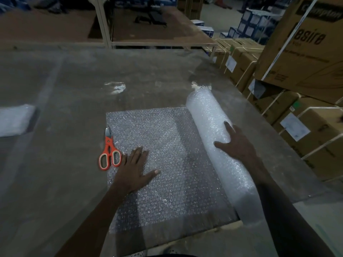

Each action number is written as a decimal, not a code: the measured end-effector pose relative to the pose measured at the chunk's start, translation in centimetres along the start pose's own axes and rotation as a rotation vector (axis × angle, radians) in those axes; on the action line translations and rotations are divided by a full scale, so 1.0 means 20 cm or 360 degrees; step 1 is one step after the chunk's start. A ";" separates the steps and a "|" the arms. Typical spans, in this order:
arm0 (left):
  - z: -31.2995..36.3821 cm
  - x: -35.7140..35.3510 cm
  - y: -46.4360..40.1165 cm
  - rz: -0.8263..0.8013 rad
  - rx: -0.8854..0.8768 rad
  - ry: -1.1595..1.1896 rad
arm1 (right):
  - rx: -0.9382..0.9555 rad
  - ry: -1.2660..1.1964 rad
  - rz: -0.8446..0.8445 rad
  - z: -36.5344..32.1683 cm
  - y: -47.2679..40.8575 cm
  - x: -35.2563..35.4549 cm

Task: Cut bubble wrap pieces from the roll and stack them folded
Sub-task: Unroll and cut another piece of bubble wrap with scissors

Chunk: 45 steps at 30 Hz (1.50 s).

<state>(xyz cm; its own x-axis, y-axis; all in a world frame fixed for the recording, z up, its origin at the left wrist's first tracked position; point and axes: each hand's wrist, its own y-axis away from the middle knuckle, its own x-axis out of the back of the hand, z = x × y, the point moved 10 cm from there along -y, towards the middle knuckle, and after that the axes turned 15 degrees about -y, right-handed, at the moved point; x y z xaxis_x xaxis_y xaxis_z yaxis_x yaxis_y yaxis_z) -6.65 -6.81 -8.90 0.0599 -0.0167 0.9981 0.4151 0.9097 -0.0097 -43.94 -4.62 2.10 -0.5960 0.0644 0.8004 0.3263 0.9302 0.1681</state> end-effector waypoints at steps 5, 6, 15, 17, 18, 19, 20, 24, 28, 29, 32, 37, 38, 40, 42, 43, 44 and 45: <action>0.02 0.03 0.01 -0.0042 -0.0041 0.0041 | 0.0021 0.0117 0.0000 -0.05 0.01 -0.01; 0.03 0.05 0.01 -0.0015 -0.0060 0.0062 | 0.0036 0.0149 0.0030 -0.08 0.01 -0.01; -0.40 0.22 0.15 0.0227 0.0251 0.0045 | 0.0666 0.0023 0.0247 -0.68 0.21 -0.27; -0.51 0.21 0.21 0.0164 0.0312 -0.0071 | 0.0750 -0.0192 0.0025 -0.81 0.29 -0.49; -0.56 0.20 0.25 0.0131 0.0325 -0.0105 | 0.0732 -0.0273 -0.0100 -0.87 0.32 -0.62; -0.60 0.19 0.28 0.0099 0.0331 -0.0112 | 0.0698 -0.0329 -0.0191 -0.92 0.33 -0.73; -0.62 0.17 0.32 0.0069 0.0327 -0.0111 | 0.0667 -0.0381 -0.0247 -0.96 0.34 -0.84; -0.67 0.12 0.39 -0.0009 0.0283 -0.0178 | 0.0637 -0.0545 -0.0342 -1.18 0.39 -1.15; -0.71 0.05 0.39 -0.0067 0.0315 -0.0254 | 0.0655 -0.0442 -0.0311 -1.34 0.41 -1.31; -0.71 0.05 0.39 -0.0064 0.0320 -0.0250 | 0.0648 -0.0391 -0.0301 -1.36 0.40 -1.34; -0.70 0.06 0.40 -0.0032 0.0326 -0.0227 | 0.0604 -0.0176 -0.0249 -1.40 0.36 -1.42; -0.70 0.09 0.41 0.0006 0.0309 -0.0168 | 0.0462 -0.0004 -0.0257 -1.46 0.31 -1.47; -0.70 0.10 0.41 0.0018 0.0303 -0.0173 | 0.0438 -0.0004 -0.0304 -1.48 0.29 -1.49; -0.70 0.10 0.41 0.0028 0.0297 -0.0169 | 0.0363 -0.0045 -0.0399 -1.50 0.25 -1.51; -0.70 0.09 0.41 -0.0010 0.0304 -0.0155 | 0.0219 -0.0288 -0.0454 -1.47 0.22 -1.47; -0.70 0.09 0.41 -0.0038 0.0311 -0.0154 | 0.0101 -0.0558 -0.0497 -1.44 0.22 -1.44; -0.70 0.09 0.41 -0.0068 0.0318 -0.0157 | -0.0032 -0.0916 -0.0558 -1.40 0.23 -1.41; -0.70 0.08 0.41 -0.0100 0.0322 -0.0167 | -0.0171 -0.1306 -0.0640 -1.36 0.27 -1.39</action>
<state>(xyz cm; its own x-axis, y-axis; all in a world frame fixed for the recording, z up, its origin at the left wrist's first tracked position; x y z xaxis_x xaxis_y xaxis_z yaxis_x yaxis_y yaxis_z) 9.62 -5.17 -8.16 -0.0593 -0.0420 0.9974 0.2243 0.9730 0.0543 -5.67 -11.29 -3.49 -0.9997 0.0178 0.0177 0.0237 0.9021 0.4308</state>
